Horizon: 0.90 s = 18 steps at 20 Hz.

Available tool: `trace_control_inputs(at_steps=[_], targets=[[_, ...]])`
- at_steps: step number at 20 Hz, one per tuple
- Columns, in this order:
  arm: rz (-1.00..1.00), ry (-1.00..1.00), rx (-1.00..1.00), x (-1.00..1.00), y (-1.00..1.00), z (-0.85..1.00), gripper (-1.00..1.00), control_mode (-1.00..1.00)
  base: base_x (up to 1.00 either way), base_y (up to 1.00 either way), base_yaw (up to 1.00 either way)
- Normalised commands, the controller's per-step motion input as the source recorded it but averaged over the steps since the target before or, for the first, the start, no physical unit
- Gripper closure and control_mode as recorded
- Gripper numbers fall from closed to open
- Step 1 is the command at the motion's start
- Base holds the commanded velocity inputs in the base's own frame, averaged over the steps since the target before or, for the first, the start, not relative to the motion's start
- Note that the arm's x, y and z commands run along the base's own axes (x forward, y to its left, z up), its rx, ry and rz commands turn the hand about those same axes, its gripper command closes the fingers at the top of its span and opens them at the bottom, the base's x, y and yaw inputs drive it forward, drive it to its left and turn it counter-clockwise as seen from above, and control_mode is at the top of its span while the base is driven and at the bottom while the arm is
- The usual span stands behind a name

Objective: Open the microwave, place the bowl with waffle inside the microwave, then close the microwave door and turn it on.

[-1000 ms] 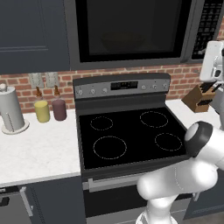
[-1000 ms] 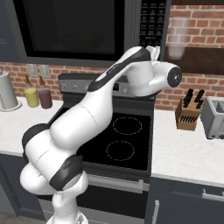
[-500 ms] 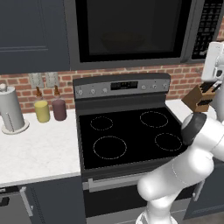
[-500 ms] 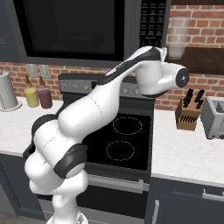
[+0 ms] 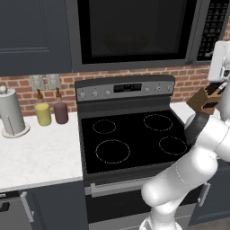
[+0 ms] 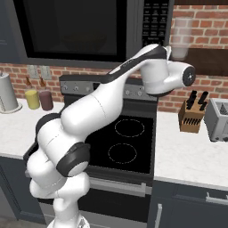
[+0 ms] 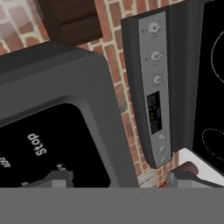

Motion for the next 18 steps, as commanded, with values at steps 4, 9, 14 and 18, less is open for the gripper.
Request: trace_control_inputs(at_steps=[4, 9, 14, 18], targets=[[0.00, 0.00, 0.00, 0.00, 0.24, -0.11, -1.00, -1.00, 0.00, 0.00, 0.00], [0.00, 0.00, 0.00, 0.02, 0.59, -0.11, -1.00, -1.00, 0.00, 0.00, 0.00], [0.00, 0.00, 0.00, 0.19, 0.52, -0.01, -1.00, -1.00, 0.00, 0.00, 0.00], [0.00, 0.00, 0.00, 0.30, 0.25, 0.00, -1.00, -1.00, 0.00, 0.00, 0.00]])
